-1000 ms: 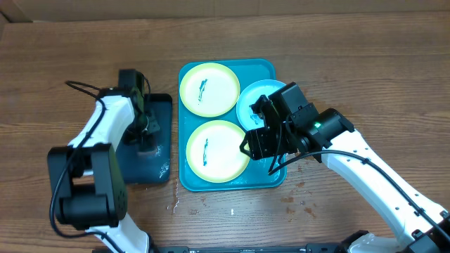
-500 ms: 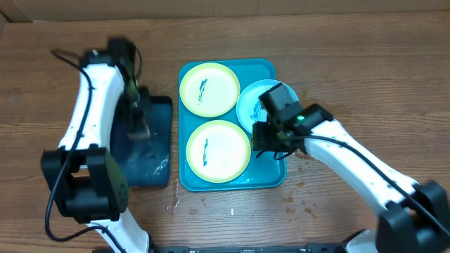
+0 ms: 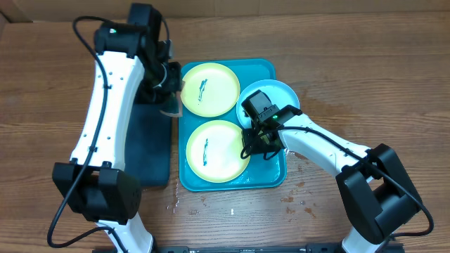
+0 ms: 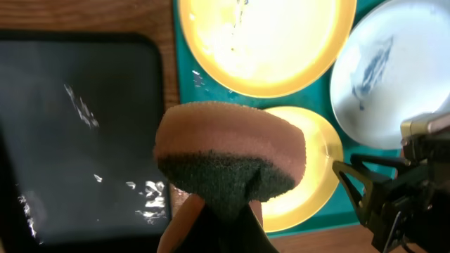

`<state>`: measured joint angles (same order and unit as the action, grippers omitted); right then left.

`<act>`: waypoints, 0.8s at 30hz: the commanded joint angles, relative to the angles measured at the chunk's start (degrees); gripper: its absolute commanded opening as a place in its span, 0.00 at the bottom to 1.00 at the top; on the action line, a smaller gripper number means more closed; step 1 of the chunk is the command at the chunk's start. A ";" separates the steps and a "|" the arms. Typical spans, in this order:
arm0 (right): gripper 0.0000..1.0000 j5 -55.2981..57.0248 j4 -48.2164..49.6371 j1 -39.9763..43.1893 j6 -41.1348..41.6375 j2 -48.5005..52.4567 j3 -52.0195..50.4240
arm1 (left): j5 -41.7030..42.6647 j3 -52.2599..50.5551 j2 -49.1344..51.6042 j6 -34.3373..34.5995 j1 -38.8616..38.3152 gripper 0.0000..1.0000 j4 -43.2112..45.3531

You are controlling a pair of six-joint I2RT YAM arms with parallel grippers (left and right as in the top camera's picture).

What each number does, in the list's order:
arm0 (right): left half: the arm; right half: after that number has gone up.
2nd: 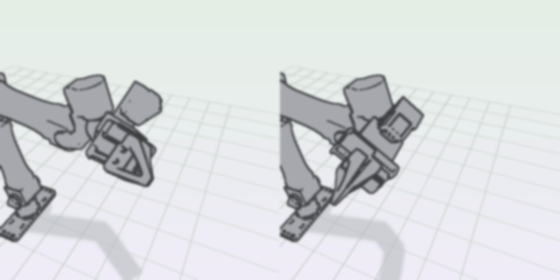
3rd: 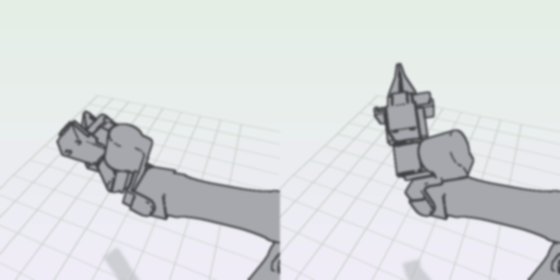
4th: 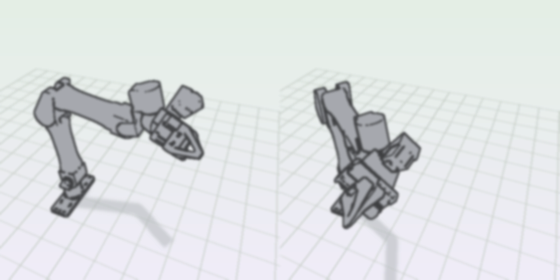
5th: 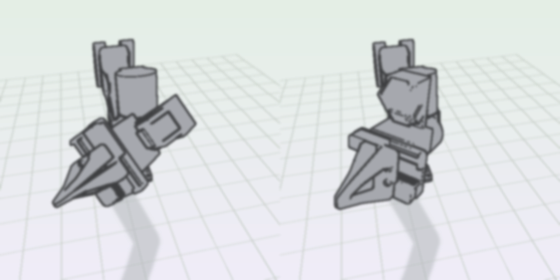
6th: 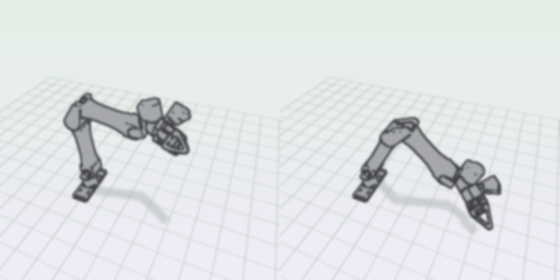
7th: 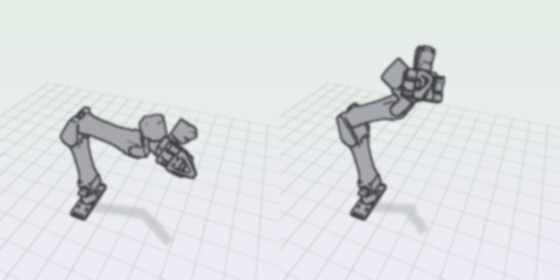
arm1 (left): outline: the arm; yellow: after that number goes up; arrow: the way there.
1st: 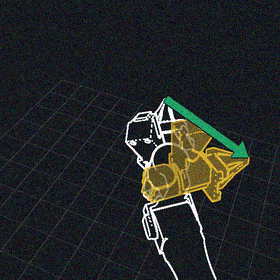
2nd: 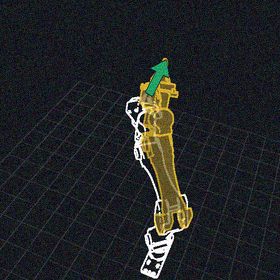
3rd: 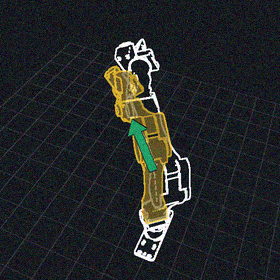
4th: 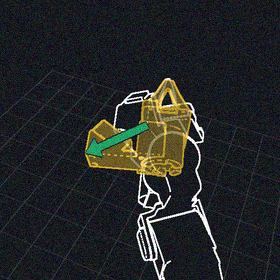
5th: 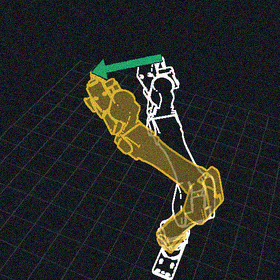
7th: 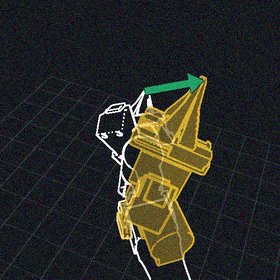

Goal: Clean dirty plates on tray and stack at the side
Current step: 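Scrub the held yellow plate with the sponge in the left gripper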

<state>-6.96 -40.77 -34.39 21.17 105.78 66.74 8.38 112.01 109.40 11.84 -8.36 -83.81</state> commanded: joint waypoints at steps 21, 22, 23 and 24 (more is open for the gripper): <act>0.04 6.08 -1.07 0.00 10.36 2.84 0.72 | 5.92 -36.39 -0.74 11.19 -16.87 0.04 31.01; 0.04 6.08 -1.16 0.00 10.36 2.84 0.72 | 5.55 -38.47 -0.70 11.63 -17.46 0.04 33.64; 0.04 6.08 -1.31 0.00 10.36 2.84 0.72 | 4.02 -41.13 -0.70 13.05 -17.97 0.04 37.11; 0.04 6.08 -1.33 0.00 10.34 2.84 0.72 | 2.36 -42.23 -0.70 13.90 -17.92 0.04 38.51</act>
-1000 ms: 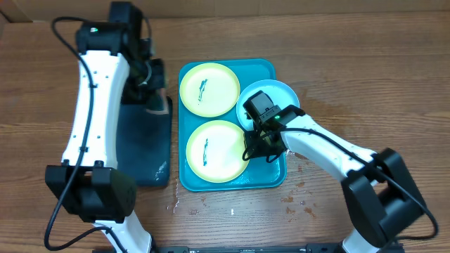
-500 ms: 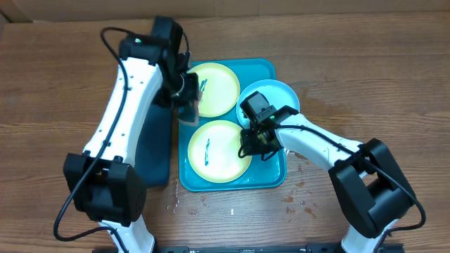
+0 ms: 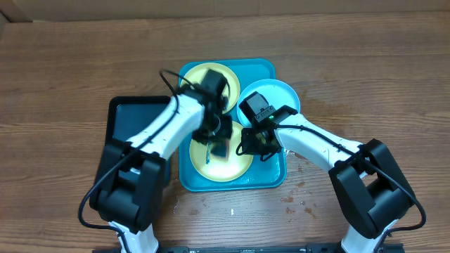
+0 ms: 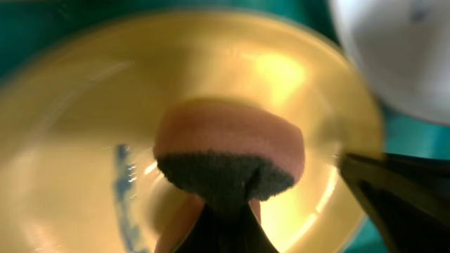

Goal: Clean dirty plates on tray and stack at the side
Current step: 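Scrub the held yellow plate with the sponge in the left gripper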

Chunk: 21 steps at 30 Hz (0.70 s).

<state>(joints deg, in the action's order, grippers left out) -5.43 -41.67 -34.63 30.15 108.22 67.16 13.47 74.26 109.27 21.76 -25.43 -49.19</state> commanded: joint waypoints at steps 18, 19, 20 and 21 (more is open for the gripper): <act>0.04 5.40 -1.05 0.24 1.36 0.39 0.31 | -22.93 -5.14 -0.57 1.14 3.32 0.04 2.03; 0.04 5.42 -1.05 0.24 1.38 0.39 0.31 | -19.02 -5.14 -0.57 0.37 3.23 0.04 2.60; 0.04 5.42 -1.05 0.24 1.38 0.39 0.31 | -13.44 -5.16 -0.52 -0.63 3.10 0.04 3.30; 0.04 5.42 -1.05 0.24 1.36 0.39 0.31 | -8.46 -5.16 -0.52 -1.44 3.02 0.04 3.91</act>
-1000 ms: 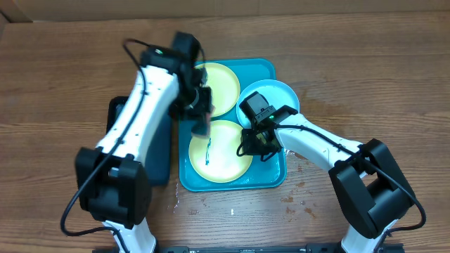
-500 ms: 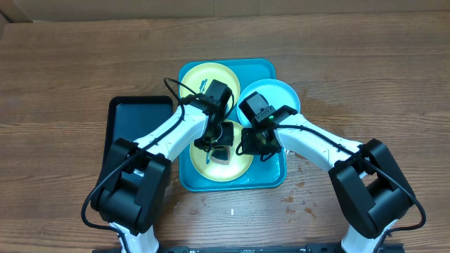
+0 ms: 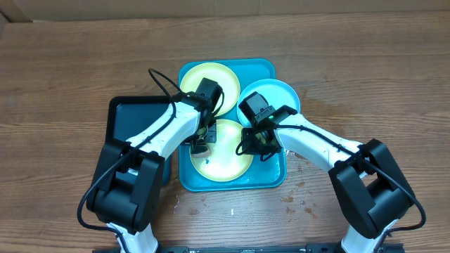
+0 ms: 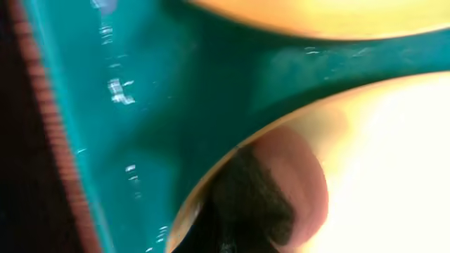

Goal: Clean dirty plates on tray and stack at the side
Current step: 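Scrub the held yellow plate with the sponge in the left gripper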

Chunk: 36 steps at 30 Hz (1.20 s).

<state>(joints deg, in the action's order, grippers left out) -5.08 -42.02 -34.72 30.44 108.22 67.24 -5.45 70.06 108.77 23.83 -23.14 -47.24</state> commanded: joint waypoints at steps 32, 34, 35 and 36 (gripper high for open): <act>0.04 5.51 -1.66 0.33 1.07 0.39 0.22 | -16.55 -1.01 4.42 13.68 -1.62 0.04 -7.72; 0.04 5.51 -1.75 0.33 1.07 0.39 0.22 | -19.02 -1.01 4.42 13.70 -1.14 0.04 -6.64; 0.04 5.49 -1.77 0.33 1.07 0.39 0.22 | -19.80 -1.01 4.42 13.70 -0.85 0.04 -6.19; 0.04 5.49 -1.79 0.33 1.09 0.39 0.22 | -20.31 -1.01 4.39 13.73 -0.52 0.04 -5.75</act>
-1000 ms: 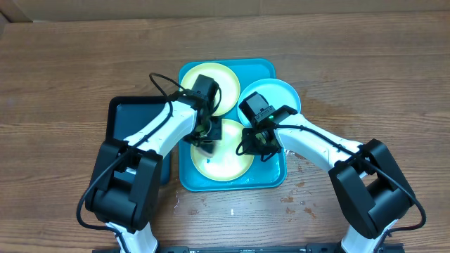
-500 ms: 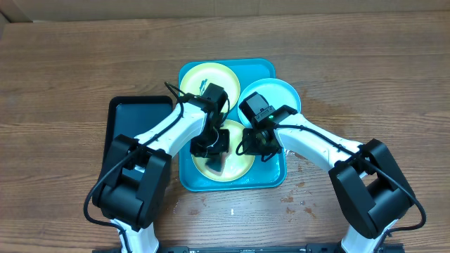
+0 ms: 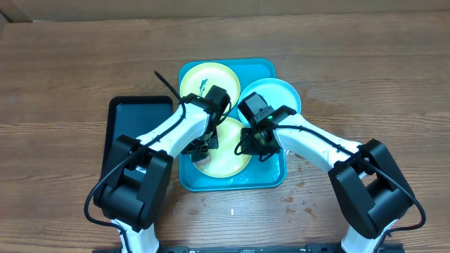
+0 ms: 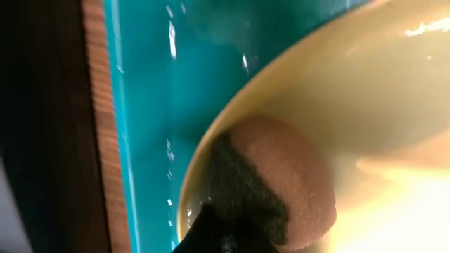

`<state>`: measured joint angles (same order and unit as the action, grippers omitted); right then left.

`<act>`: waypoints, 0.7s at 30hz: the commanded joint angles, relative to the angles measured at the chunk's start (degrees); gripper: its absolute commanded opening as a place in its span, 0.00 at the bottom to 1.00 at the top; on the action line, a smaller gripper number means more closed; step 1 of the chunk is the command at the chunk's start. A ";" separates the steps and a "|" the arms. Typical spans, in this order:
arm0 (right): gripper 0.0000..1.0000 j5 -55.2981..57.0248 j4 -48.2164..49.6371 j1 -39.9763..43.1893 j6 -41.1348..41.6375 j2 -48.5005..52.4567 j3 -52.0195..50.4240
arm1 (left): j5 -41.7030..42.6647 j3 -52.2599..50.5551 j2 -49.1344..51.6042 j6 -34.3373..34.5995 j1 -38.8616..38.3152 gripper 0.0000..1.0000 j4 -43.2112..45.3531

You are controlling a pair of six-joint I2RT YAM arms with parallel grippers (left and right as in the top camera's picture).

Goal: Clean dirty plates on tray and stack at the side
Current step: 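Scrub the held yellow plate with the sponge in the left gripper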

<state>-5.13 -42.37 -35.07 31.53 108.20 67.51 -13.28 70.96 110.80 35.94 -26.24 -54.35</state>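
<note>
A teal tray (image 3: pixel 268 69) holds two yellow plates, with a light blue plate (image 3: pixel 281 95) resting over its right rim. The far yellow plate (image 3: pixel 200 81) carries a blue smear. My left gripper (image 3: pixel 204 145) is shut on a pink and dark green sponge (image 4: pixel 281 183), pressed on the left inner rim of the near yellow plate (image 3: pixel 228 158). No smear shows on the bare part of that plate (image 4: pixel 365 84). My right gripper (image 3: pixel 254 145) sits at the same plate's right rim; its jaws cannot be made out.
A black tray (image 3: pixel 137 133) lies on the wooden table just left of the teal tray. In the left wrist view a strip of wood (image 4: pixel 95 105) separates the two trays. Water drops mark the table (image 3: pixel 299 193) in front of the teal tray.
The sponge is still on the near yellow plate's left rim, shifted a little toward the front. The right arm has not moved.
My left gripper held the sponge over the black tray's far edge while the near yellow plate bore a blue smear. Then the sponge was on the middle of that plate, then at its left rim, where it is now. No smear shows there now.
</note>
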 commanded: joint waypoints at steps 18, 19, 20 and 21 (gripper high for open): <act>0.04 5.73 -1.62 0.68 0.00 0.42 -0.04 | 40.68 -1.92 2.38 -19.43 0.87 0.11 17.35; 0.04 5.75 -1.64 0.68 -0.02 0.42 -0.04 | 40.24 -1.92 2.38 -19.41 0.79 0.11 17.55; 0.04 5.75 -1.68 0.68 0.00 0.42 -0.04 | 39.56 -1.92 2.38 -19.41 0.79 0.11 17.57; 0.04 5.75 -1.68 0.68 -0.02 0.42 -0.04 | 38.10 -1.92 2.38 -19.21 0.98 0.08 17.38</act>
<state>-2.02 -43.40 -34.22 32.77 108.16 67.72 20.67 70.41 111.68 19.40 -24.82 -36.82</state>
